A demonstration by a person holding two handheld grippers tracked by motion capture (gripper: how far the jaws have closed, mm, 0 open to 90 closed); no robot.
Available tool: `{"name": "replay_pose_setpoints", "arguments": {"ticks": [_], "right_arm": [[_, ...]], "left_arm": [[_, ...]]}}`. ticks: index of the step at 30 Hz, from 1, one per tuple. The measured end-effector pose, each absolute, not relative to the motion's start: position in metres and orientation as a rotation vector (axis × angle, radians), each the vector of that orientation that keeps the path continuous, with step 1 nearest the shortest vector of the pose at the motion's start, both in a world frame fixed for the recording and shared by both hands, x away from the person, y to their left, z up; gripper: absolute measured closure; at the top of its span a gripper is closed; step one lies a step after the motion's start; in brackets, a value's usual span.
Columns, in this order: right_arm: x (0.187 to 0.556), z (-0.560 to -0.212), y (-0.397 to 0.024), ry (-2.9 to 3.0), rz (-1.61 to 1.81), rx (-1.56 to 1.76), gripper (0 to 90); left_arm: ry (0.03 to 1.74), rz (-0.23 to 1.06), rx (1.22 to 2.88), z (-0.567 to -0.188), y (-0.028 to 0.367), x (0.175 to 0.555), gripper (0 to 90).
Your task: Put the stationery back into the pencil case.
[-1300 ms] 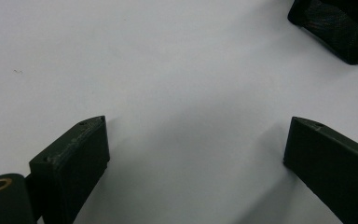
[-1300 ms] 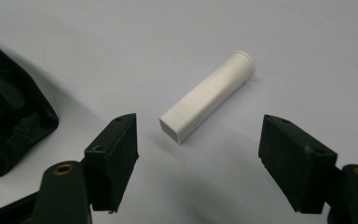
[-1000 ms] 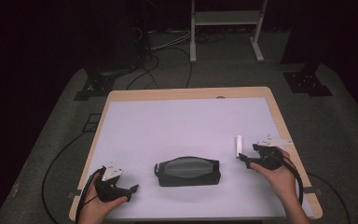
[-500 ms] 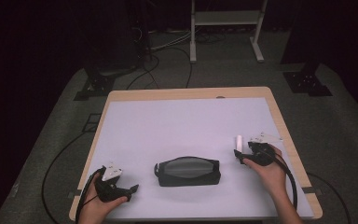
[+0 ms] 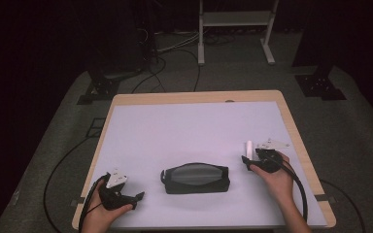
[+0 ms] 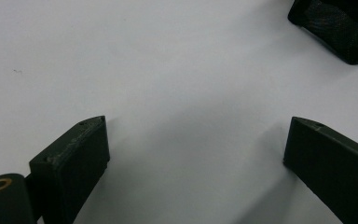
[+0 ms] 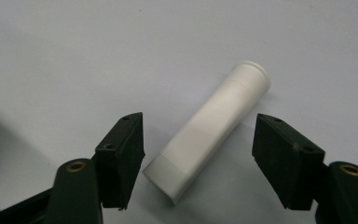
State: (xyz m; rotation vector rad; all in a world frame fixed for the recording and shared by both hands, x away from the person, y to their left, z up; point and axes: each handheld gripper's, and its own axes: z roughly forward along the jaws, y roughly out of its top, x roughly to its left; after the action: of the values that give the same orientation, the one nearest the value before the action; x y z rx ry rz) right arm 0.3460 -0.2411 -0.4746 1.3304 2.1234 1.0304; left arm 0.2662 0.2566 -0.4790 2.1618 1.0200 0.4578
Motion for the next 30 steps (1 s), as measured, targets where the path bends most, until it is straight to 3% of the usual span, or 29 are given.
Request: {"name": "replay_pose_setpoints", "arguments": {"ticks": [30], "right_arm": [[0.351, -0.479, -0.257, 2.054, 0.968, 1.377, 56.3]], "left_arm": [[1.022, 0.456, 2.16, -0.479, 0.257, 0.266, 5.9]]}}
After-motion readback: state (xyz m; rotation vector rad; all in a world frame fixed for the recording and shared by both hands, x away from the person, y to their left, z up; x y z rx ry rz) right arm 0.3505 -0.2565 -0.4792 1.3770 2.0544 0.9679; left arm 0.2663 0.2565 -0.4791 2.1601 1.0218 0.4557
